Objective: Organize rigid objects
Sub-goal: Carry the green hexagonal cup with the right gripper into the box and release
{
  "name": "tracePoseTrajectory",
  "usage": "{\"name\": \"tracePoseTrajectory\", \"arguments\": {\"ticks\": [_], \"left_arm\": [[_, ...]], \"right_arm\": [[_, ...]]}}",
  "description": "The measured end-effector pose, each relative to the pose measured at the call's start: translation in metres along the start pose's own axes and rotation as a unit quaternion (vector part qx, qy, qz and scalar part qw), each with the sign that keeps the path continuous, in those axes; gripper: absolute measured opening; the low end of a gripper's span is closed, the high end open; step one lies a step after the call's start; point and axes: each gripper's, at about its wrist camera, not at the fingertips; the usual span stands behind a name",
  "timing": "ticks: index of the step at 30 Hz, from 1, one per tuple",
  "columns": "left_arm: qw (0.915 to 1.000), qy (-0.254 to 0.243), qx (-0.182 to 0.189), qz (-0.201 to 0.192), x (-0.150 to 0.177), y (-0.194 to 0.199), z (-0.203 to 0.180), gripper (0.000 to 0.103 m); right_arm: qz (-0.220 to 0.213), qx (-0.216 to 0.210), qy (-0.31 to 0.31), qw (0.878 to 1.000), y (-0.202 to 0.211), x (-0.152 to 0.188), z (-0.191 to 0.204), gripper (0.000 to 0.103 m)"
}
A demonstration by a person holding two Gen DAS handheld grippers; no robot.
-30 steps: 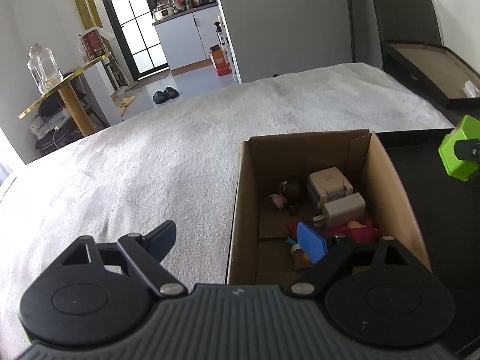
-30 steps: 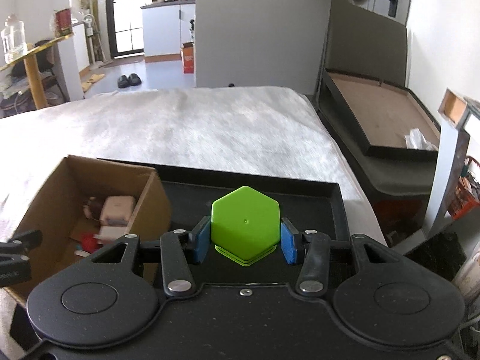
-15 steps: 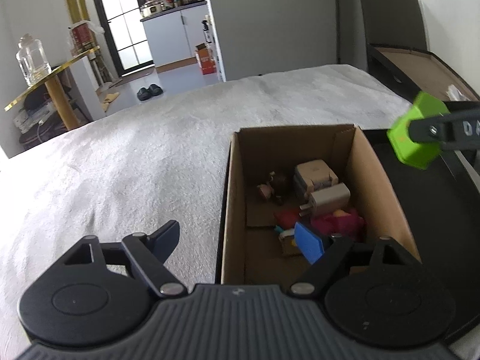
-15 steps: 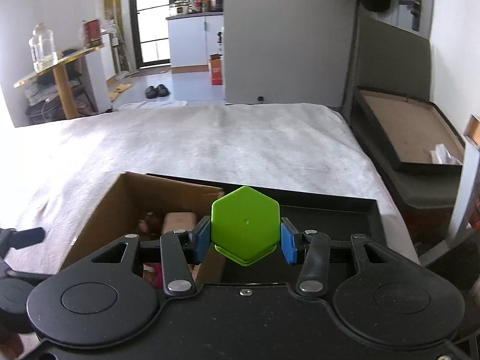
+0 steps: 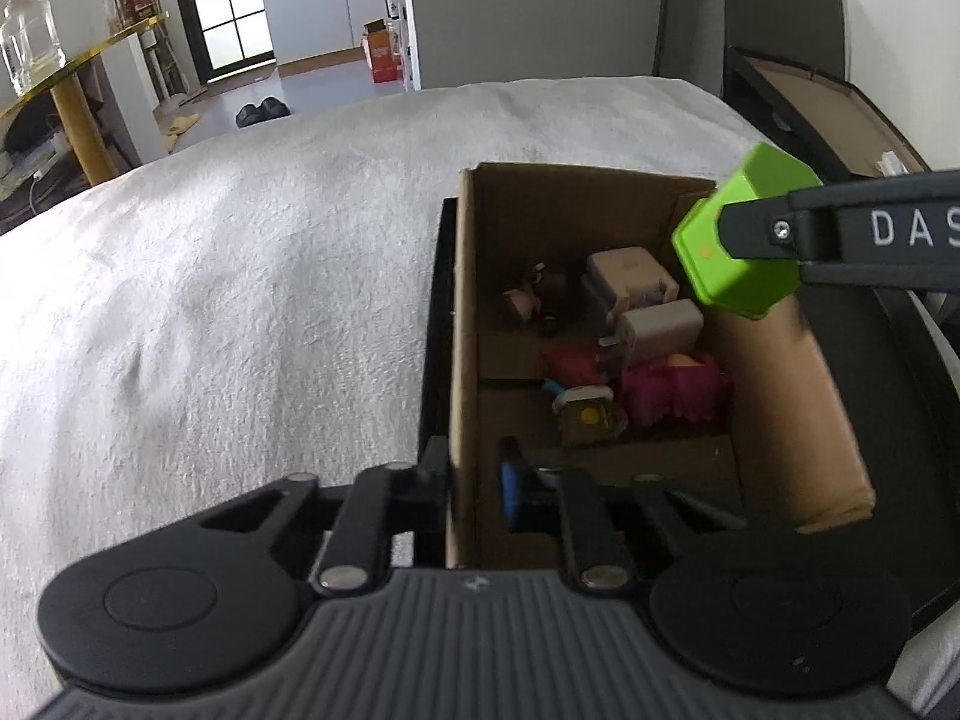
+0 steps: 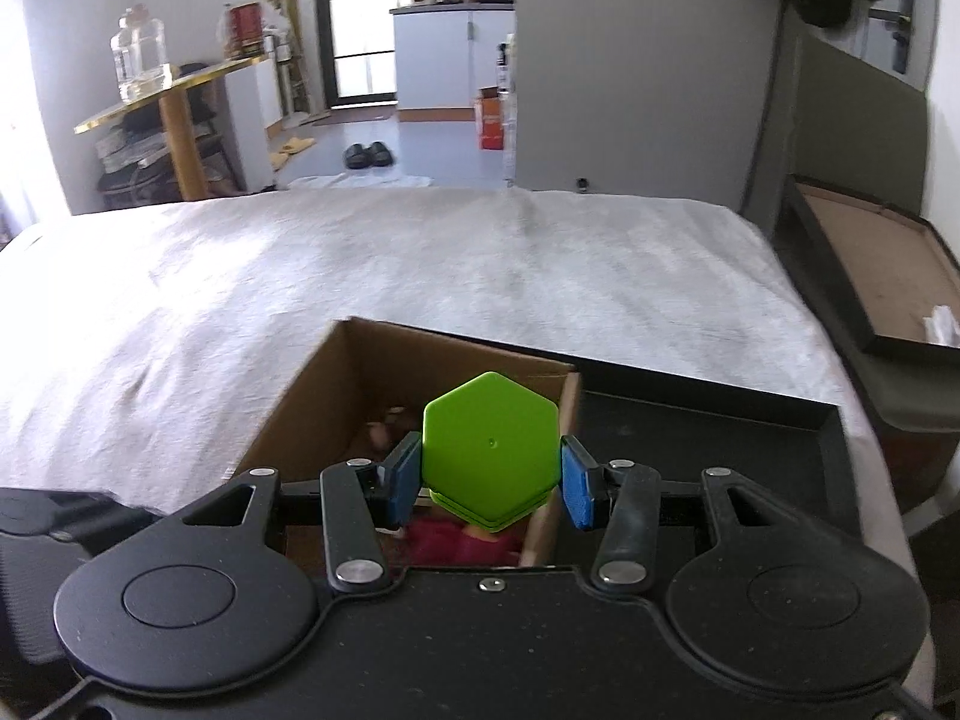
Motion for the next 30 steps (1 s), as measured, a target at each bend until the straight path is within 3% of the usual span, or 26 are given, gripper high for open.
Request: {"name": "tracePoseTrajectory", "arguments": {"ticks": [8,10,16,23,30], "left_arm": [[1.0,0.008,0.004,-0.003,0.001,0.002,0.004,0.008],[0.9999,0.008,0.003,-0.006,0.001,0.005,0.004,0.008],[0.9999,0.005,-0.003,-0.008,0.001,0.008,0.001,0.008],[0.9999,0.003,-0.012,-0.005,-0.001,0.011,-0.002,0.008],[0.9994,-0.027,-0.017,-0.009,-0.011,0.028,-0.007,0.012]], "right_arm": [[0.009,-0.065,-0.028,0.997,-0.01,-0.008,0.02,0.047],[0.005,-0.078,-0.016,0.997,-0.009,-0.011,0.028,0.051],[0.005,-0.069,-0.022,0.997,0.0,-0.003,0.019,0.054],[0.015,-0.027,-0.042,0.999,0.009,0.01,-0.007,0.054],[0.023,-0.007,-0.06,0.998,0.026,0.016,-0.03,0.054]]}}
Point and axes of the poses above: each gripper's, at about its wrist camera, not at the fingertips, and y roughly against the way its jaws point, z to its left, x to its underside, and after that the axes turned 7 degrees about z, right-handed
